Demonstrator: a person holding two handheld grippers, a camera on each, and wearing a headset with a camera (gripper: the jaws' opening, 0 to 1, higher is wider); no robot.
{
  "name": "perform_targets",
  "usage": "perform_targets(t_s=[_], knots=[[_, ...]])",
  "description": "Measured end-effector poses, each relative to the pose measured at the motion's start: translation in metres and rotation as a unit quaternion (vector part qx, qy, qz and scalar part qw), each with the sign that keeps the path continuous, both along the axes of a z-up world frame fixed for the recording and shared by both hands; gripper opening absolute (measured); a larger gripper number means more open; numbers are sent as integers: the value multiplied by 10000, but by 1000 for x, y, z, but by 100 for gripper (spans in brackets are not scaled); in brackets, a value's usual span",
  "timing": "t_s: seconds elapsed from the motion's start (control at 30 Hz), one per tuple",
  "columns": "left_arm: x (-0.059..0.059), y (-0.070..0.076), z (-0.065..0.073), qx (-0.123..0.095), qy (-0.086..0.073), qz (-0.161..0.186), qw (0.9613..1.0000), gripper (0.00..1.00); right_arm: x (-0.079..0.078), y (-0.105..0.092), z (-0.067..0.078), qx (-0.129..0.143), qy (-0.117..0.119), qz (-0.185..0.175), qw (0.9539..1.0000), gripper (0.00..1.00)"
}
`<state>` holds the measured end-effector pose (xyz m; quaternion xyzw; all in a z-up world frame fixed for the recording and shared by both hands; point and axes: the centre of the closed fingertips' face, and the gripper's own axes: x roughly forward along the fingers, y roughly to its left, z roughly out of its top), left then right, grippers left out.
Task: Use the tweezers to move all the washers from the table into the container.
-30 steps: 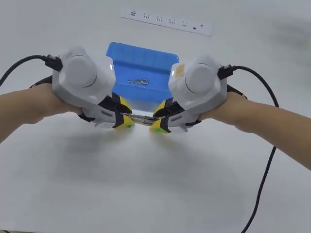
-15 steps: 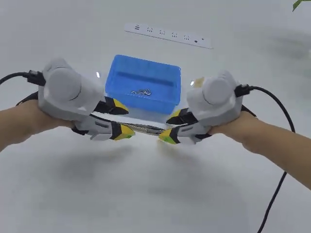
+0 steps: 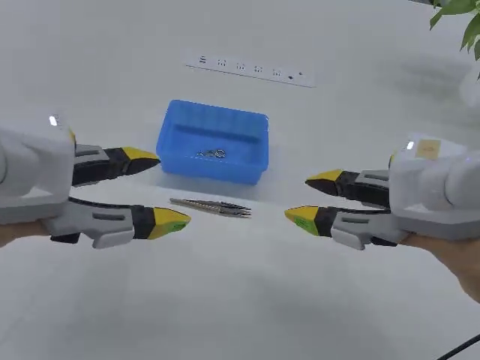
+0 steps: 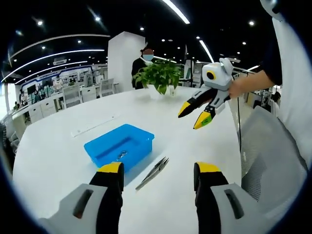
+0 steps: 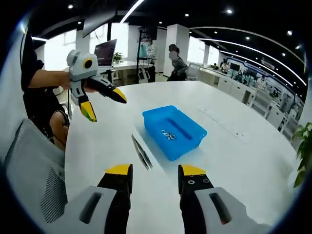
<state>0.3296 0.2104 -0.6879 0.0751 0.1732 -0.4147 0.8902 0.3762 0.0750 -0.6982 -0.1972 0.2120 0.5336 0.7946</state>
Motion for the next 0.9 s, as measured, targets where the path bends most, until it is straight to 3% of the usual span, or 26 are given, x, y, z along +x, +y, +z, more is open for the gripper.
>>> perform_targets(t_s=[0.1,0.3,0.4,0.6,0.73,0.9], knots=[[-6,-3,11,2,-95,-22,10000,76,-5,-1,17,111,-301,13,9995,48],[-14,-10,32,-258,-287,14,9993,99,-21,-2,29,90,-513,109,9986,62],[-20,-13,37,-333,-289,-60,9990,100,-30,-3,29,-95,-645,258,9975,71],[-24,-10,38,-141,-359,-24,9993,100,-41,0,38,64,-716,288,9970,89],[-25,-7,41,-25,-427,-6,9991,100,-42,-5,40,-3,-824,238,9963,100],[-22,5,50,96,-526,56,9986,100,-46,-11,43,-33,-858,210,9961,100]])
